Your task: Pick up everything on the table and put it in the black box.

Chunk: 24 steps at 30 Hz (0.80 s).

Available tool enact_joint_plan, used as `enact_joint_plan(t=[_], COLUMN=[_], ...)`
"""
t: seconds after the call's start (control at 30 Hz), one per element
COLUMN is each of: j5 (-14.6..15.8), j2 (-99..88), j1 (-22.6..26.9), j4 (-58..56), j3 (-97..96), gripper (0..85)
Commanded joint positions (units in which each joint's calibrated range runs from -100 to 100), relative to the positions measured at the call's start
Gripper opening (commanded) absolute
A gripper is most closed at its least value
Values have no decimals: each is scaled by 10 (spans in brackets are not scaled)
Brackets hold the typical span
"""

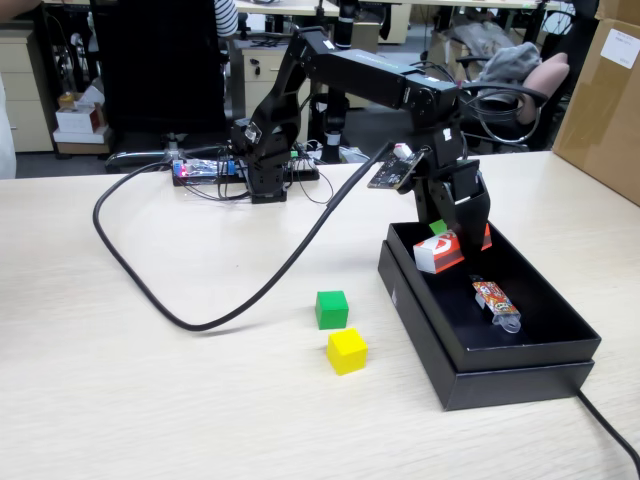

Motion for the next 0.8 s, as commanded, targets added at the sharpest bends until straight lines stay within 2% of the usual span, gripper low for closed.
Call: enact_joint_plan(t=[0.0, 0.13, 0.23, 0.37, 0.47, 0.77], j5=[-5, -5, -5, -7, -7, -13], j2=[-4, -1, -1, -12, -51, -300], j1=[-2, -1, 2, 2, 1, -28], j4=[7, 6, 6, 6, 6, -1], j3=[-1, -31, -57, -60, -54, 0], gripper=[77, 85, 254, 281, 360, 360])
